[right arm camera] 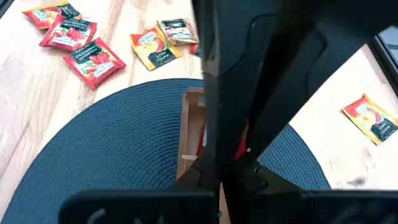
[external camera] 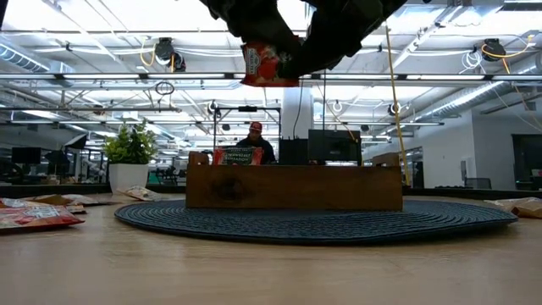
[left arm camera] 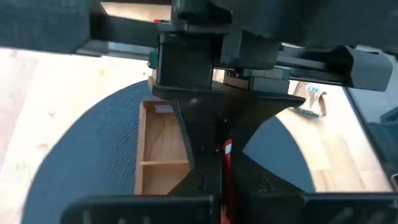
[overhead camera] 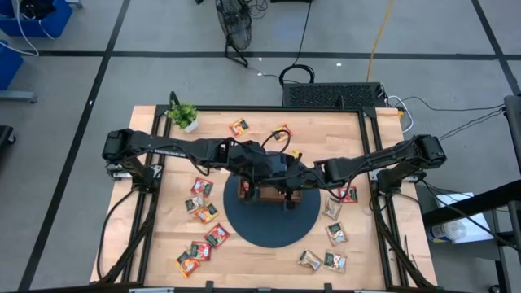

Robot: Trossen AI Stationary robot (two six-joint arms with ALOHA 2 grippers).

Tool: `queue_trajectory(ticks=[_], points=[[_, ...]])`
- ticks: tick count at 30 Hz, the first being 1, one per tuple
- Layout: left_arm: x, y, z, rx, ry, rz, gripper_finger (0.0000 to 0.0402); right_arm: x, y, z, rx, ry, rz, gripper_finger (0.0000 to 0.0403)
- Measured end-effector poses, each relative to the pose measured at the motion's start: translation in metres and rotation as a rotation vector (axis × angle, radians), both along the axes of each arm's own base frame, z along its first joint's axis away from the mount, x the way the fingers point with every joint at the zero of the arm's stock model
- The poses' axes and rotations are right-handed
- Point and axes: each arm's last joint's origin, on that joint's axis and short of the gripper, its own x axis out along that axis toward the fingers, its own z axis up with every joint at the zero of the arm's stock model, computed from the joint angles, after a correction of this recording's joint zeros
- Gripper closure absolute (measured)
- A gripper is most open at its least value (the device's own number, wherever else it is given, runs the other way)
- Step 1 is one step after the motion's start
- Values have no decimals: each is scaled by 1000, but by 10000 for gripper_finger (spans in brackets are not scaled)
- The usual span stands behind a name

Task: Pick & Place Tea
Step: Put the red tea bag into the left section of the wooden organizer

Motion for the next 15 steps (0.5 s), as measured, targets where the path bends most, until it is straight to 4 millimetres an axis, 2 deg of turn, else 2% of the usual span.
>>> queue_trajectory(ticks=[6, 11, 13, 15], points=[[-7, -11, 5, 123, -2, 9, 399, -4, -1, -10, 30, 17, -30, 401], [-22, -23, 16, 179, -110, 40, 400, -10, 1, -18, 27, 91, -28, 396], [-32, -27, 10, 180, -175, 50, 400, -11, 1, -15, 27, 87, -30, 395], [-45, -28, -6, 173, -232, 54, 400, -11, 1, -14, 27, 83, -29, 395]])
